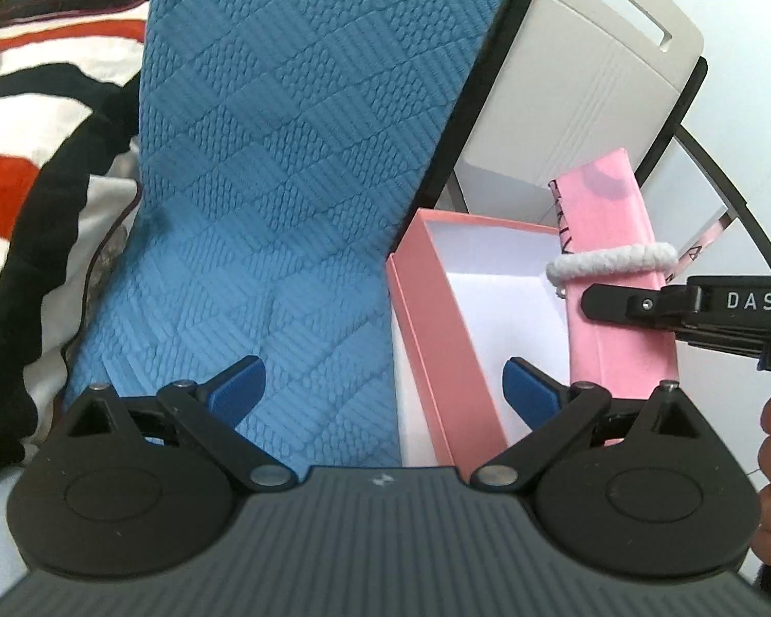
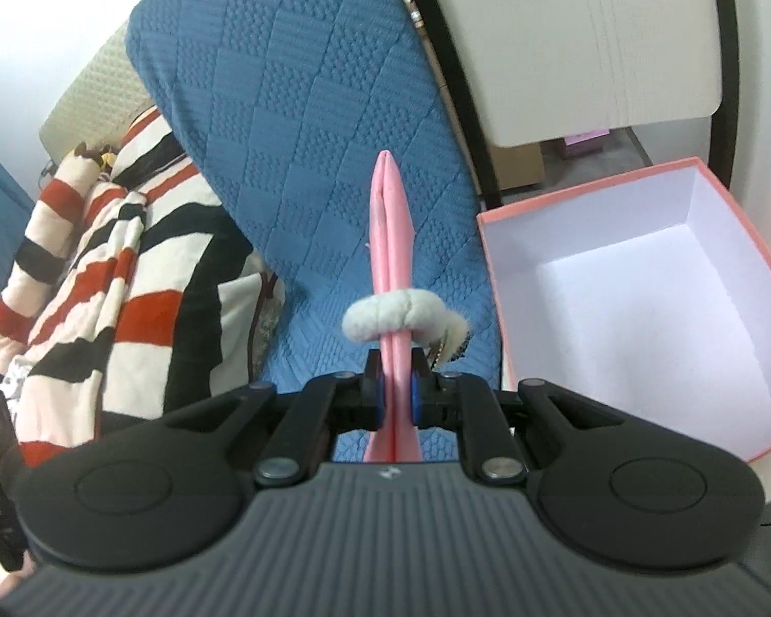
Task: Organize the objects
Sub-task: 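Carry the banded pink strip with the right gripper into the pink box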
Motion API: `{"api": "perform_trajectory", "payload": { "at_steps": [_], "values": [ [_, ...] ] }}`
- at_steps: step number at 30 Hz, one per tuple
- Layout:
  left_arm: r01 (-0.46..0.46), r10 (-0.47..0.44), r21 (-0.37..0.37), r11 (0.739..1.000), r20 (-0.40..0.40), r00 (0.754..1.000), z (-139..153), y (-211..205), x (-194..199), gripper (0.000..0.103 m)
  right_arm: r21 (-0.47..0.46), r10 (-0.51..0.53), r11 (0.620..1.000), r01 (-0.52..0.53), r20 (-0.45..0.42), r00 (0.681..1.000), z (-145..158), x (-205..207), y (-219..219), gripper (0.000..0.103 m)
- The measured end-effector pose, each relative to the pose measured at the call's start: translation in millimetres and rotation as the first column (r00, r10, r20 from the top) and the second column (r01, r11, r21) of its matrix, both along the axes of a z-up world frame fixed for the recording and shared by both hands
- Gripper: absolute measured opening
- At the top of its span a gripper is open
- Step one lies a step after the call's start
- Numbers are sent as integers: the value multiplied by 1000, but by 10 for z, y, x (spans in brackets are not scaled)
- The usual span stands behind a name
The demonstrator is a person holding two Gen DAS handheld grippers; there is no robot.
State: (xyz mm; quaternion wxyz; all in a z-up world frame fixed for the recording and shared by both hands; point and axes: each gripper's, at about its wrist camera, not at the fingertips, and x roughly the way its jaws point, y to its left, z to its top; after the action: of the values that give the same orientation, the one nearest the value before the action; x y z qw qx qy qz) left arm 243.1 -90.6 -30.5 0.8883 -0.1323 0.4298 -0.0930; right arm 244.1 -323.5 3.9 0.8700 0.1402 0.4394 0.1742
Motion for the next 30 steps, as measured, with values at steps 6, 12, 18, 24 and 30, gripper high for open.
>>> {"api": "perform_trajectory", "payload": {
  "at_steps": [6,12,18,24,30],
  "values": [
    [4,-4,6,1000,19,1000,148,-213,102,100,2,-14,1000,14,17,1000,91,72,-205,13],
    [26,-26,3,1000,31,999,217,-461,199,100,9,-34,999,34,24,999,98,126,-443,13],
    [57,-57,13,998,38,998,170,-752,289,100,16,-61,998,61,18,998,34,173,-688,13],
    [95,-96,22,995,13,995,72,-1036,511,100,21,-104,994,103,2,995,-110,242,-988,13],
    [142,-142,32,989,-20,990,-81,-1334,741,100,24,-149,988,150,-43,988,-385,346,-1290,14]
  ]
}}
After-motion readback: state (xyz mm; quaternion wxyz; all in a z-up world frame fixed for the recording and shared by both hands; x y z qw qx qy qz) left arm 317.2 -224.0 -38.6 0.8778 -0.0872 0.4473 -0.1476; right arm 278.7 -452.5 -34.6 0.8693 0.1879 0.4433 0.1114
